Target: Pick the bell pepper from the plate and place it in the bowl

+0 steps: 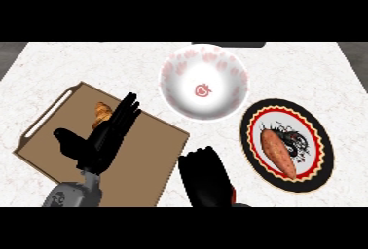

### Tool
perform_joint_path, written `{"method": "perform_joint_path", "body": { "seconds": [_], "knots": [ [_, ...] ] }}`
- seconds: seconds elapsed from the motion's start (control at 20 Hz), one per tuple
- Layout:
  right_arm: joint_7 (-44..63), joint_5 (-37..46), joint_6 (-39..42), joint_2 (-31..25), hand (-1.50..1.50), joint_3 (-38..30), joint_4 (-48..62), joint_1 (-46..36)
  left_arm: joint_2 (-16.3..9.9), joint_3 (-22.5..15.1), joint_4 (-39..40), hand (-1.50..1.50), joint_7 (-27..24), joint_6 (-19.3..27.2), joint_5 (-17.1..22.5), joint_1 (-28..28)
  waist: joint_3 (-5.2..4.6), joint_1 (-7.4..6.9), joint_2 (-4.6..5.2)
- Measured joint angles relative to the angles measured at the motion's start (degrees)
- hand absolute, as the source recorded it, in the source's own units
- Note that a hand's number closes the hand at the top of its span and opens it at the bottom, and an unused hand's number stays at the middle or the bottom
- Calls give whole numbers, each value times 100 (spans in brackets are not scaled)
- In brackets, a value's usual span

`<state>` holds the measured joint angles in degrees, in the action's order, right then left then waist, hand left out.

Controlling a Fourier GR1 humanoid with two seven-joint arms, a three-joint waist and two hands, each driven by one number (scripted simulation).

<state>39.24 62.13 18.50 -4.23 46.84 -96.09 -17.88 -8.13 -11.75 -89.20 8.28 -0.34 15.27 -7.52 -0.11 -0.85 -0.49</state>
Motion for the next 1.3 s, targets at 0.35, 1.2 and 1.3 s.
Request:
{"method": "perform_joint_path", "body": {
  "seconds": [0.35, 1.2, 1.3],
  "knots": [
    [683, 175, 1052, 204, 150, 343, -2370, 10, 4, 63, -63, 0, 24, 30, -38, 68, 6, 124, 2],
    [1142, -874, 1771, 382, 150, -1703, -2881, -2041, 101, 189, -153, 0, 83, -112, -121, 96, 7, 50, 42],
    [1011, -943, 1670, 396, 150, -2091, -2479, -2315, 84, 216, -175, 0, 114, -155, -108, 92, 8, 39, 48]
  ]
}}
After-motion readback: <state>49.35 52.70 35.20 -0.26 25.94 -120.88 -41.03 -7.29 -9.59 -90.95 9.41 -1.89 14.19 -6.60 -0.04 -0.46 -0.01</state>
